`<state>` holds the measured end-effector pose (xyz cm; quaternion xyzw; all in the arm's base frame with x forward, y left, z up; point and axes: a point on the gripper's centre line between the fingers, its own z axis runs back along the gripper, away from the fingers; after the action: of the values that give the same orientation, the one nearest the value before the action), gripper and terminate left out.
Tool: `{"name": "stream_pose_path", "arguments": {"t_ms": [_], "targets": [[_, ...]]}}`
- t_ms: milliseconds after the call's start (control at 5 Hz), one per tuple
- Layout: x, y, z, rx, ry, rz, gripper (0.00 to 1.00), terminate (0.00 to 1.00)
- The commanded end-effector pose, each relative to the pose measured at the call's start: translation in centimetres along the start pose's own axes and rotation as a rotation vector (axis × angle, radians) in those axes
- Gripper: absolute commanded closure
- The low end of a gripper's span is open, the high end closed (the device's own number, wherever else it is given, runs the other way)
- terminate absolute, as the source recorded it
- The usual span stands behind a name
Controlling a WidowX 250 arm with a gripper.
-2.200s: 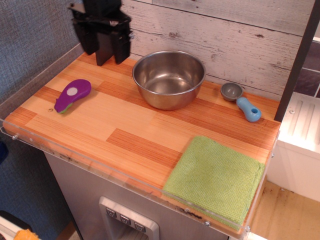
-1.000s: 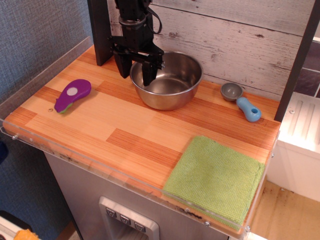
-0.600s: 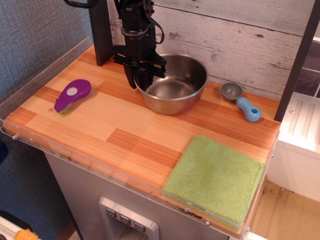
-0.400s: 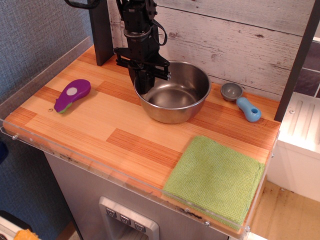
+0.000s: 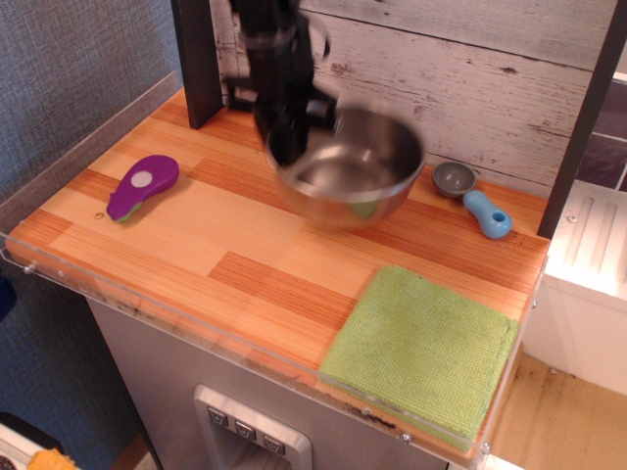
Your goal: Place pot on green foam. pot placed on foam
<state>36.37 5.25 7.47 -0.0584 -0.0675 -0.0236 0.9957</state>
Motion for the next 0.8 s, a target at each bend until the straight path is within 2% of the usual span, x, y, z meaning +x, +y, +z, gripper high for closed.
{"name": "stream_pose_path", "arguments": {"t_ms": [0, 200, 400, 600], "targets": [[-3.8, -6.7, 6.2, -0.052, -0.062, -0.036, 1.0, 0.0], [-6.6, -8.3, 4.7, -0.022, -0.03, -0.088, 1.0, 0.0], [-9.3, -8.7, 2.4, 0.052, 0.022, -0.131, 1.0, 0.0], [-10.0, -8.3, 1.3, 0.051, 0.039, -0.126, 1.0, 0.0]]}}
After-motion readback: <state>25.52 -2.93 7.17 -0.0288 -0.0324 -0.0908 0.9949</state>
